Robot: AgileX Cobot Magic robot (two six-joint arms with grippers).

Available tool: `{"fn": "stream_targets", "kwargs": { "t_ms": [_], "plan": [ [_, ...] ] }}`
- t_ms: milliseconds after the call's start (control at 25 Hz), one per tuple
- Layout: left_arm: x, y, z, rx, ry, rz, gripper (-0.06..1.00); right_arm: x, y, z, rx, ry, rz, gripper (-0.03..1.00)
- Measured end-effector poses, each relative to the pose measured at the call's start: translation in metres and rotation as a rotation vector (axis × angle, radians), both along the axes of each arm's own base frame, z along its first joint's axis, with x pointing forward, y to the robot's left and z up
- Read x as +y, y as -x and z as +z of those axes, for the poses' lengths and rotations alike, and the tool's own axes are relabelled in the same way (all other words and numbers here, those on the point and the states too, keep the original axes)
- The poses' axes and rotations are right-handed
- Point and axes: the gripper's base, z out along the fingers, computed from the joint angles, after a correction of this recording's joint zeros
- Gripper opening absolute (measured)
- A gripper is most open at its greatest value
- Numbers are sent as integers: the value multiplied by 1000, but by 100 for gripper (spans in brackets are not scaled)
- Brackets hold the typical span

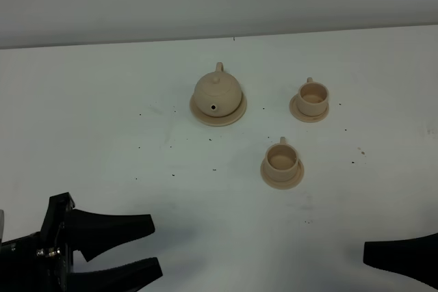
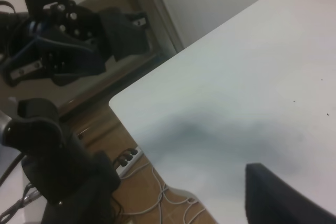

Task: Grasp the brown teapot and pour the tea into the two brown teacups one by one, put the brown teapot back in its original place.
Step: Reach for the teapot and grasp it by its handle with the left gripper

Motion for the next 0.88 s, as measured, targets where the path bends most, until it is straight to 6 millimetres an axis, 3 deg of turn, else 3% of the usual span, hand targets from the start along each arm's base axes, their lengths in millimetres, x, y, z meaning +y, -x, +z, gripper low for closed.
{"fn": "stream_targets", "kwargs": {
  "t_ms": [600,880],
  "plan": [
    [0,0,0,-1,0,0,47,0,0,0,-1,2,0,55],
    [0,-2,2,-2,20,17,42,0,0,1,0,-10,-2,54]
  ]
}}
